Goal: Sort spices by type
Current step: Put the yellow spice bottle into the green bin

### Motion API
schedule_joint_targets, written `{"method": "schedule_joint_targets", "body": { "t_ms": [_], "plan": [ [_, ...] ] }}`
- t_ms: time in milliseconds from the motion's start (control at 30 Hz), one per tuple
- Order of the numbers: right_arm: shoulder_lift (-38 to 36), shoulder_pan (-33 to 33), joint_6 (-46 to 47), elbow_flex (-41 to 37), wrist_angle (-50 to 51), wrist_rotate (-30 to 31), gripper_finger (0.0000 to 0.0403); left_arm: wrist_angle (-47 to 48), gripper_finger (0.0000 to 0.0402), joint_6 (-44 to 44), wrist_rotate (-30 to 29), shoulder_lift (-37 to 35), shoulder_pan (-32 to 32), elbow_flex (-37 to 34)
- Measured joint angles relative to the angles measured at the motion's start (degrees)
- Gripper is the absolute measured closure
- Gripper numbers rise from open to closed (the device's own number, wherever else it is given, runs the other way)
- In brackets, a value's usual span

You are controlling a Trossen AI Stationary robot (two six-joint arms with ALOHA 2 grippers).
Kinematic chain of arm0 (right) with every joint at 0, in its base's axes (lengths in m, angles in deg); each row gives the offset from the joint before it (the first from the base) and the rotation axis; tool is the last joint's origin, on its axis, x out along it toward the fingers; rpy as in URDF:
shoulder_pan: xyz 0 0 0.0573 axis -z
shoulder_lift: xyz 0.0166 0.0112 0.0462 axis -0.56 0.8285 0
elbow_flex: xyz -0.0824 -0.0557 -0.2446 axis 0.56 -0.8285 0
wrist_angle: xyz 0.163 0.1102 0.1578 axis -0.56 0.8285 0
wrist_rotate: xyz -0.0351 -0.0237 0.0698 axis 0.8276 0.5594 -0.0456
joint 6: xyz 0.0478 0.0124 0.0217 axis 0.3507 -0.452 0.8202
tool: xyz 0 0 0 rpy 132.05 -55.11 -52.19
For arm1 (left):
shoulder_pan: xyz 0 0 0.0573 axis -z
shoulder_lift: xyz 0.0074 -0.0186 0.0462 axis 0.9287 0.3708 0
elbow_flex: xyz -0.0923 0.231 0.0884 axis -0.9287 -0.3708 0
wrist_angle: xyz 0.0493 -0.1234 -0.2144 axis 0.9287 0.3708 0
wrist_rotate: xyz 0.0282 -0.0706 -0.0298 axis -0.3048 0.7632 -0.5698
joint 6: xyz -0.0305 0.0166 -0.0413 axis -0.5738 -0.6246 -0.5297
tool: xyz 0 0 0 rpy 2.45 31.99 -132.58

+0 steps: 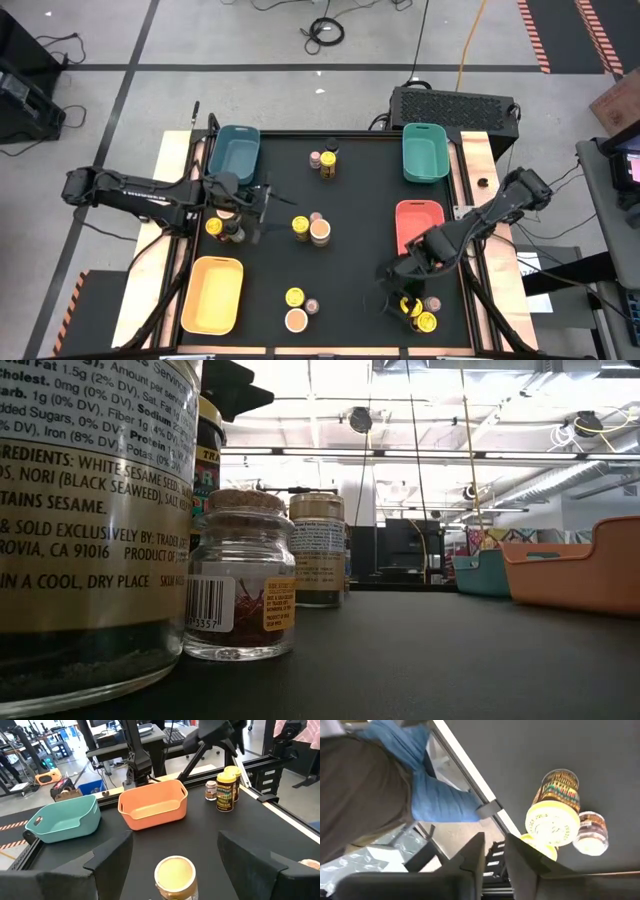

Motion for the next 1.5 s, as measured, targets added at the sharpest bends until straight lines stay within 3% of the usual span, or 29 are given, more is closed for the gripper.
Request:
{"method": "schedule_joint_targets", "body": {
  "t_ms": [333,533,967,1500],
  "plan": [
    [3.14,-1.29,0.06,-0.01,-0.07,-0.18,0.0198,0.07,0.0112,-0.04,0.01,0.0,0.0,0.0],
    [4.29,-1.02,-0.61,-0.01,2.69,-0.05,0.015,0.07,0.0112,-0.04,0.01,0.0,0.0,-0.02],
    [5.6,-2.18,2.68,-0.1,8.94,0.41,0.0149,0.17,0.0112,-0.01,0.01,0.0,-0.01,-0.02],
    [11.75,-3.9,0.98,-0.01,9.46,0.47,0.0149,0.42,0.0112,-0.02,0.0,0.0,-0.02,-0.04]
  ]
}}
